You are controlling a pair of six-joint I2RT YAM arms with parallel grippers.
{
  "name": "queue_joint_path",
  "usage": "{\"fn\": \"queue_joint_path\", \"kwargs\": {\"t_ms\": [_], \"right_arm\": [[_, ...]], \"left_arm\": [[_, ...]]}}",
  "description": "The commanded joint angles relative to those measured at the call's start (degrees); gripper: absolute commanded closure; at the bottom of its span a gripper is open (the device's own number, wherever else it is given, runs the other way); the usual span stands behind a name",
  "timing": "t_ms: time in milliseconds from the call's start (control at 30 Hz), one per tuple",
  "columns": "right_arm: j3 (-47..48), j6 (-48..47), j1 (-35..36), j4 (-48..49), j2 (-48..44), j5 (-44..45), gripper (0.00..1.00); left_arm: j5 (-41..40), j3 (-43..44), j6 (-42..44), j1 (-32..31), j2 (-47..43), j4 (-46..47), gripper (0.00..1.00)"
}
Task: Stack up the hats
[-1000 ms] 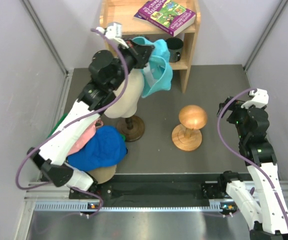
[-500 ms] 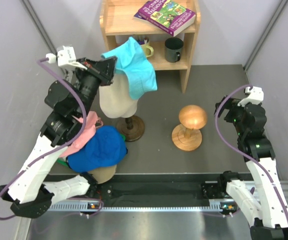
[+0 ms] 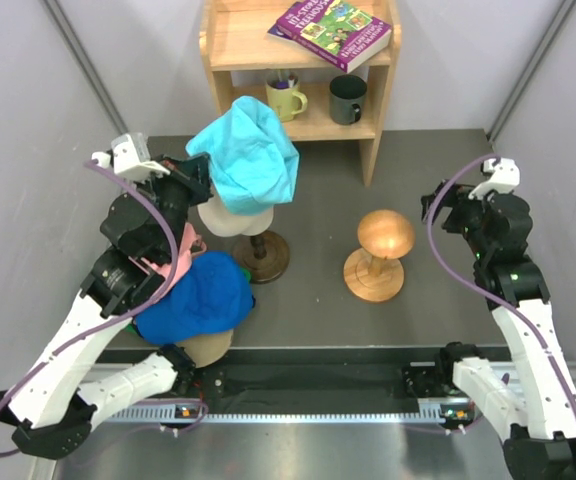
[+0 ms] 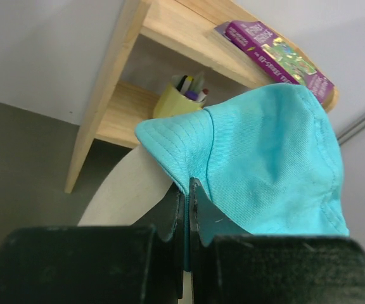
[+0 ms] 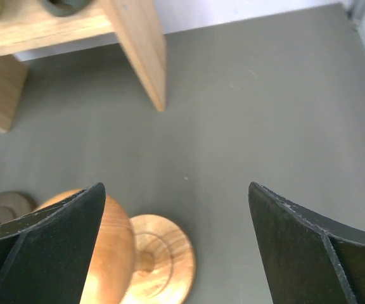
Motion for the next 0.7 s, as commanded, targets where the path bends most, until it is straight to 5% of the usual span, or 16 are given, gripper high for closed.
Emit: {"fn": "queue_joint_path", "kwargs": {"t_ms": [0,333,667], "right_arm": [[4.89,-0.18,3.52,5.26,1.45,-5.2,0.07],[19.39,3.68,28.91,12.02,11.99,-5.91,0.12],[30.29,7.19,35.97,22.03,27.01,-9.16,0.17]], "left_arm": [[-8.12,-2.96,-0.83,0.38,-3.36,-0.78,1.0],[-6.65,-5.42,-2.77,3.27,-2.83,-1.31,1.0],[-1.81,-6.48,-5.67,4.86,-3.45,-1.05,1.0]]}}
